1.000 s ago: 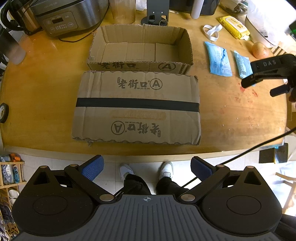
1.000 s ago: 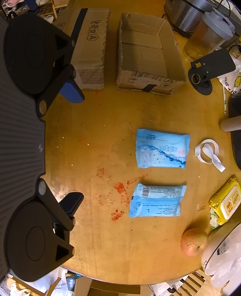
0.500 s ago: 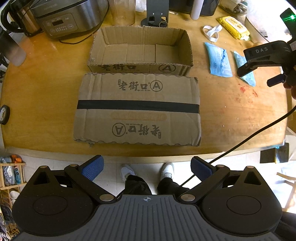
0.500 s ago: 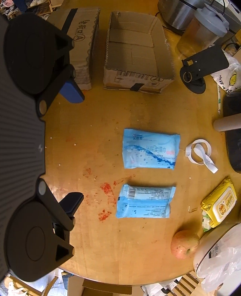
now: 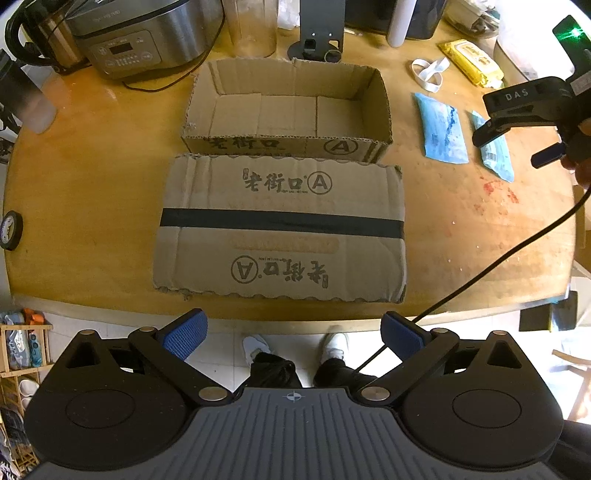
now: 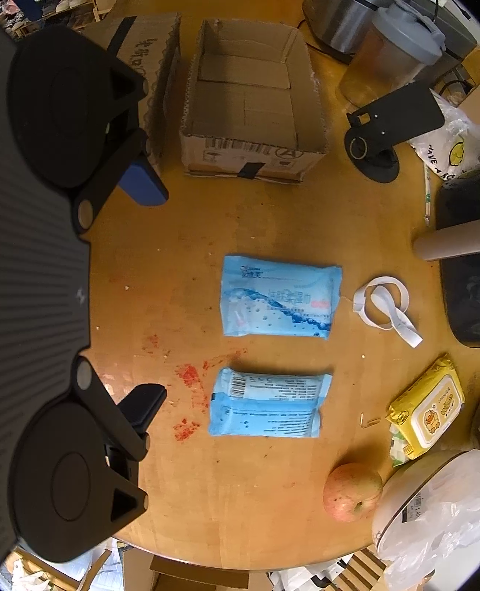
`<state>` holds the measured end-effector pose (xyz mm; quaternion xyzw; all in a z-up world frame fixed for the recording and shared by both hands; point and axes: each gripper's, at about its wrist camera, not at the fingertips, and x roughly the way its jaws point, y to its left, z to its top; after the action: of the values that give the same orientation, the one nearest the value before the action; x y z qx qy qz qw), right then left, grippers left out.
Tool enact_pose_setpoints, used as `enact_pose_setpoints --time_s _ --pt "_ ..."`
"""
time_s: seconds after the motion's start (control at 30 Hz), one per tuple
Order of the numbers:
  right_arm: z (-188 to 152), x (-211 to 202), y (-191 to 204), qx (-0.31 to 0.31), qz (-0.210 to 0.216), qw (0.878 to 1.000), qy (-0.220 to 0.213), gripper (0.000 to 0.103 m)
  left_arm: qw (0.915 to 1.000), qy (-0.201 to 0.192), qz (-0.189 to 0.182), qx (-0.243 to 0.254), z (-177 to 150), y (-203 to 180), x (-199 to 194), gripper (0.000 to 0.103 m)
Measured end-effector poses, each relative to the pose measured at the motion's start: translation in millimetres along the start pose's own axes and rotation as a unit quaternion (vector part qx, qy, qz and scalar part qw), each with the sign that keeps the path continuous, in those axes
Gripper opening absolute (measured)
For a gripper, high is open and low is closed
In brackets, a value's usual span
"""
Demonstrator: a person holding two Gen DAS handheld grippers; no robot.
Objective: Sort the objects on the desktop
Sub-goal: 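Lower the open right tool over the large blue wet-wipe packet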
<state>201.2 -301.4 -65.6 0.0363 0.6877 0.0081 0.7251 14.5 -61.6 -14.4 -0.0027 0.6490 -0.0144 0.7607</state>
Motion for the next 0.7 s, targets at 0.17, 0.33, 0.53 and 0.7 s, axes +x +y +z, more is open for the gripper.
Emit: enact_pose_setpoints --time_s 0.17,0.33,0.53,0.7 --pt "8.2 2.0 1.2 -0.002 -0.002 1.0 0.0 0.103 1.0 -0.003 -0.001 0.002 1.7 0.2 -1.1 0.103" --pt "15.3 3.8 1.4 -0.001 -0.003 1.0 0.0 0.103 1.0 -0.003 -0.001 0.002 3.0 0.4 -1.7 0.103" --pt "22.9 6.0 1.6 -0.001 -0.004 1.0 0.0 0.103 1.0 -0.005 0.001 0.0 4.7 1.6 -2.2 0.103" --pt "29.1 8.4 2.3 0.001 -0.005 1.0 -0.001 0.103 1.0 -0.005 0.0 0.002 5.2 0.4 -2.2 0.103"
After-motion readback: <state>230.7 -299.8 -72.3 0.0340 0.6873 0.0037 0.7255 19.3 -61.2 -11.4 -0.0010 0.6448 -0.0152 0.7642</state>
